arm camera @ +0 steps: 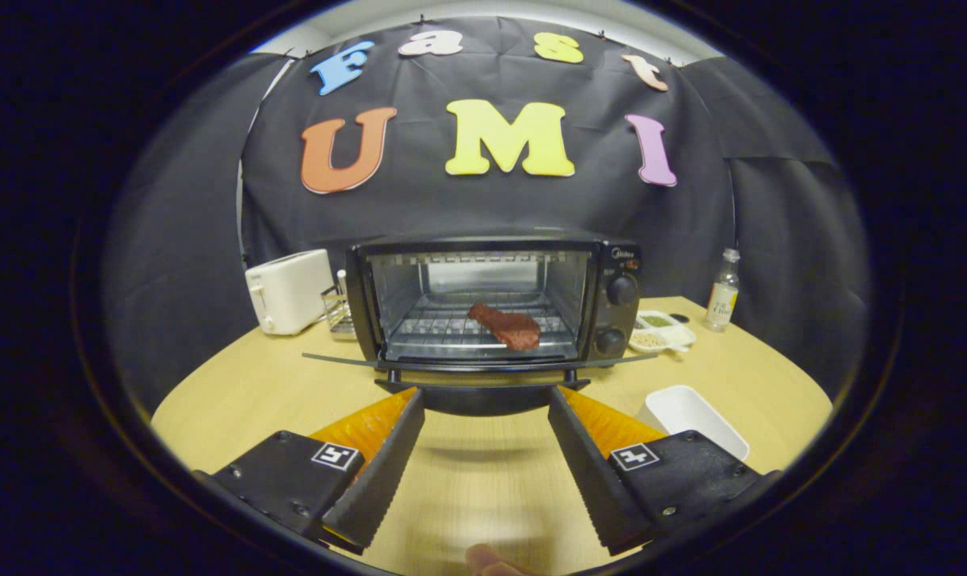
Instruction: Open the toaster oven, put the food inside, and close the toaster oven door.
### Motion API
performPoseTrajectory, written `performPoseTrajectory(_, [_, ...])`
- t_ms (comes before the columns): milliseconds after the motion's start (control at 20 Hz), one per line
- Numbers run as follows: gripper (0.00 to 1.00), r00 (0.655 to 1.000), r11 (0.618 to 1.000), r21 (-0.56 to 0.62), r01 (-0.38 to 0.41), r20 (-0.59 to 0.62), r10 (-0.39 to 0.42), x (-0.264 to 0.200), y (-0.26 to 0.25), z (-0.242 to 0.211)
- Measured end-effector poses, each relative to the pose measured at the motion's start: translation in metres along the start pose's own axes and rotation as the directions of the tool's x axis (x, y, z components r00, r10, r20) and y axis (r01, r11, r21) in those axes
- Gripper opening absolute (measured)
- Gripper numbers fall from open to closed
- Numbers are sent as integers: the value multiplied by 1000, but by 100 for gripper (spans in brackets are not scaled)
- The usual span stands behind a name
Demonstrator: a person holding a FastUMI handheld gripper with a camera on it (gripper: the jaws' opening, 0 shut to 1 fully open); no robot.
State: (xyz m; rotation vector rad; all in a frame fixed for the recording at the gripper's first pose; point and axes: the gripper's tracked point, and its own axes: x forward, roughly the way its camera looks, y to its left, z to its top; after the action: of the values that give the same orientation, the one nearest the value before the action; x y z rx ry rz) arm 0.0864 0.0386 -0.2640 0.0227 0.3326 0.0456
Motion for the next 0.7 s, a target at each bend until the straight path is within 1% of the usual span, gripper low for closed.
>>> performPoseTrajectory(150, [100,999,1000,-1,11,42,-11,11,2,29])
performPoseTrajectory(300, [100,994,999,-37,29,105,-25,33,3,68])
performPoseTrajectory(400, [100,989,997,-55,60,138,-52,31,-4,91])
performPoseTrajectory(450, [100,986,997,-53,59,158,-49,21,-5,102])
performPoseTrajectory(500, [100,981,998,-50,40,189,-30,7,-1,117])
performPoseTrajectory(600, [100,967,999,-49,10,254,3,-34,0,144])
performPoseTrajectory(700, [100,949,998,-70,6,315,17,-75,-3,170])
